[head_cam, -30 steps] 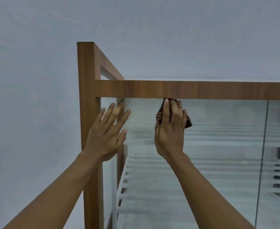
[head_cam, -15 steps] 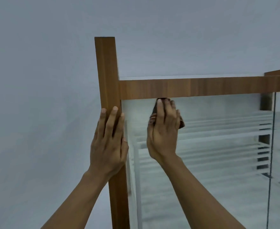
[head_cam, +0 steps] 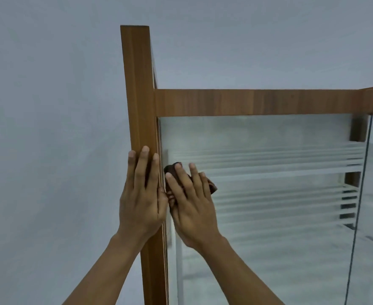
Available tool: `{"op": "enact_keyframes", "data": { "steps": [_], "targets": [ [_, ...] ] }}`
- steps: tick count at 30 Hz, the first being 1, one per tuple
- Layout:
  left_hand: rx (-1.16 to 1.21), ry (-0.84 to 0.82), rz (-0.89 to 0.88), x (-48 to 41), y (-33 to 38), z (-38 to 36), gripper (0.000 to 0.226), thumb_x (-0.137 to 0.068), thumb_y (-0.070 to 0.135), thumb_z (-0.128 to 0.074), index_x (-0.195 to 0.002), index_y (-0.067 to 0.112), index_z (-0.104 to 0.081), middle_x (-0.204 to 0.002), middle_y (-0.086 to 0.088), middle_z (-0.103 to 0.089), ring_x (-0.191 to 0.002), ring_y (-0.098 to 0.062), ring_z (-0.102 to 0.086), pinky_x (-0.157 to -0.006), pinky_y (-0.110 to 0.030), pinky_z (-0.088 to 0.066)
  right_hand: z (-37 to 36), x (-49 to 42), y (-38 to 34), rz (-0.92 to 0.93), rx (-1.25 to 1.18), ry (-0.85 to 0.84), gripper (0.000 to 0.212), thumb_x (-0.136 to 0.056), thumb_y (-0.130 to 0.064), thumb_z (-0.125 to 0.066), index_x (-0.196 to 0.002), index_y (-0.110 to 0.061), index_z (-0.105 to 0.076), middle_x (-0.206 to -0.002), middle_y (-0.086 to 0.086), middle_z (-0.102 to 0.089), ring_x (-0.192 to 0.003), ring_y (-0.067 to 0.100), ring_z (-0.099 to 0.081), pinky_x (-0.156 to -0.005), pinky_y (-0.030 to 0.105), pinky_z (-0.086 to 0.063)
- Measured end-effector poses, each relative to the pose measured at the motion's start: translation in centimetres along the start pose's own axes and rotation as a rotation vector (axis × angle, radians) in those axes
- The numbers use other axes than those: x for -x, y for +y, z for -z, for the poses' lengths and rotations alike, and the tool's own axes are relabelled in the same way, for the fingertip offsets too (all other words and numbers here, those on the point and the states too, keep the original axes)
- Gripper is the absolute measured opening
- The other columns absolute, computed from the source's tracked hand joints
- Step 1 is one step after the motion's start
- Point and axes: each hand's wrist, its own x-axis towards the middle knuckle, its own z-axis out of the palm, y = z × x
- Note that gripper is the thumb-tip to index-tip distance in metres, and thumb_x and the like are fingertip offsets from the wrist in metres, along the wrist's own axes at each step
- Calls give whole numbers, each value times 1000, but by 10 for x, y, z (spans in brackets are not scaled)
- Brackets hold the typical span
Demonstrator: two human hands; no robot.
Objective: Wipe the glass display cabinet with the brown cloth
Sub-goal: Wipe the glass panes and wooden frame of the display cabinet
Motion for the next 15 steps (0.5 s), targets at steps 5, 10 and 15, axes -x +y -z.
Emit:
{"op": "enact_keyframes", "data": {
  "steps": [5,10,15],
  "targets": [
    [-6,24,32,21,3,-7,56,-103,26,-30,-155,6,-23,-167,-10,-11,-157,-32,-4,-105,-55,-50,25,-3,62,-437,20,231,62,-97,-17,-47,-154,-15,-23,-163,11,-22,-155,36,-9,-122,61,-14],
    [-35,29,28,20,4,-8,55,-102,23,-33,-153,4,-24,-164,-16,-15,-157,-33,-4,-107,-54,-49,14,-9,31,16,19,38,54,-102,-25,-45,-154,-20,-31,-164,9,-27,-155,32,-15,-123,57,-19],
    [-36,35,55,21,4,-9,61,-96,16,-42,-154,6,-24,-164,-15,-15,-157,-30,-2,-105,-45,-48,43,36,113,-666,38,337,54,-102,-21,-41,-153,-12,-25,-162,17,-26,-152,41,-13,-119,65,-16]
  ]
}}
